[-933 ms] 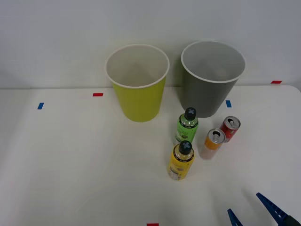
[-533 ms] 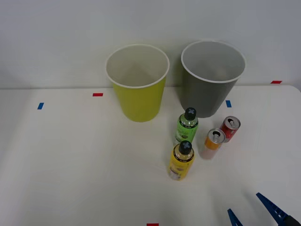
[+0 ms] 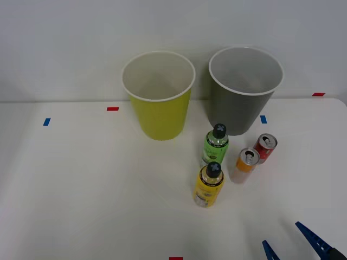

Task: Put cans in the gray bin, plastic bottles in the light green bin

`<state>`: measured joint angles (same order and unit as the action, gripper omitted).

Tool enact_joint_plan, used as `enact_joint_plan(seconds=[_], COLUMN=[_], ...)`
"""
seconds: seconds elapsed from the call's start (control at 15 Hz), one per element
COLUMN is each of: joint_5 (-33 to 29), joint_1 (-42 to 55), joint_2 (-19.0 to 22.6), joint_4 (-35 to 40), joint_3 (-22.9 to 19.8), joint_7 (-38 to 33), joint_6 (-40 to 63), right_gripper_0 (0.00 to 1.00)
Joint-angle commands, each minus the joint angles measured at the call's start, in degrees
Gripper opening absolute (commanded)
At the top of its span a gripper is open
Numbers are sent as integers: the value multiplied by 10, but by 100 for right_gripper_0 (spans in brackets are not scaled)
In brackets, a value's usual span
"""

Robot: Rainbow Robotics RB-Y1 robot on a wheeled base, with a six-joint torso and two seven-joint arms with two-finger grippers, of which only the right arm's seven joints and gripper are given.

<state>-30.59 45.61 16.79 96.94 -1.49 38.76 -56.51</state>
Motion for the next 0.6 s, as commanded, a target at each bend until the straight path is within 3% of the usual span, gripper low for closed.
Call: enact_joint_plan(seconds=[0.07, 0.6], joint_5=[0, 0], joint_1=[0, 0], joint_2=[0, 0], joint_4=[0, 0], joint_3=[0, 0], joint_7=[0, 0], joint_6=[0, 0], right_gripper_0=[100, 100])
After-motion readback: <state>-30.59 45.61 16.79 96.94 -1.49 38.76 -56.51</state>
